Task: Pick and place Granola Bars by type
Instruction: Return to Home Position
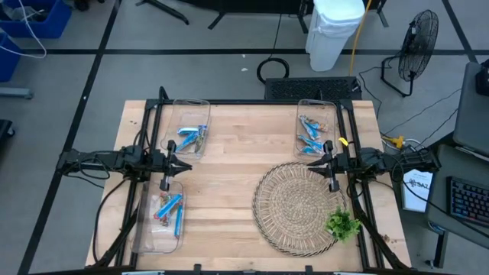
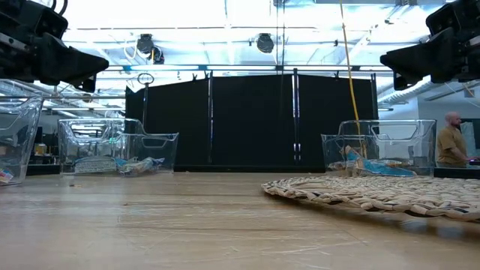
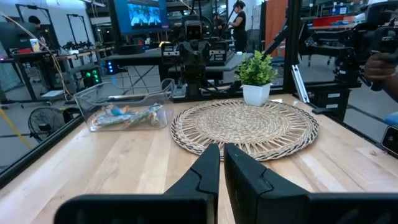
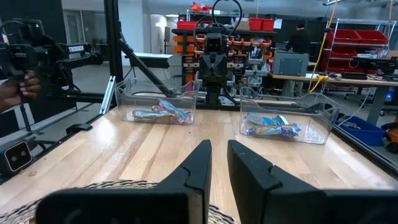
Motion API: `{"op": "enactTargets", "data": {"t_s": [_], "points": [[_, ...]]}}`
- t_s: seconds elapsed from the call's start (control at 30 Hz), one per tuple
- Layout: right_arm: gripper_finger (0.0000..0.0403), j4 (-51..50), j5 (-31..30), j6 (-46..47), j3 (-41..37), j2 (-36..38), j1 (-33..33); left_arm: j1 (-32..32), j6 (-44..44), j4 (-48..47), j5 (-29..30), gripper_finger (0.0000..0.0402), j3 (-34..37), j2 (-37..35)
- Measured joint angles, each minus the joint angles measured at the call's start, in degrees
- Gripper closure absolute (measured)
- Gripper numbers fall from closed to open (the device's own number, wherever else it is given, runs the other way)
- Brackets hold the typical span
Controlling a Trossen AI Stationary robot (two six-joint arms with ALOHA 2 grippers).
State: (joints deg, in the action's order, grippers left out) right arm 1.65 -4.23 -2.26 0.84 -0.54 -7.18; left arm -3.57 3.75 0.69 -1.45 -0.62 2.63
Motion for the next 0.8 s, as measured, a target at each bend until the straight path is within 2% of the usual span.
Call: {"op": "enactTargets", "data": {"t_s": [0.8], "points": [[0.0360,0.4,-0.2,1.6,0.0,0.0,0.0,0.0,0.3,0.9,0.2,0.0371,0.0,0.0]]}}
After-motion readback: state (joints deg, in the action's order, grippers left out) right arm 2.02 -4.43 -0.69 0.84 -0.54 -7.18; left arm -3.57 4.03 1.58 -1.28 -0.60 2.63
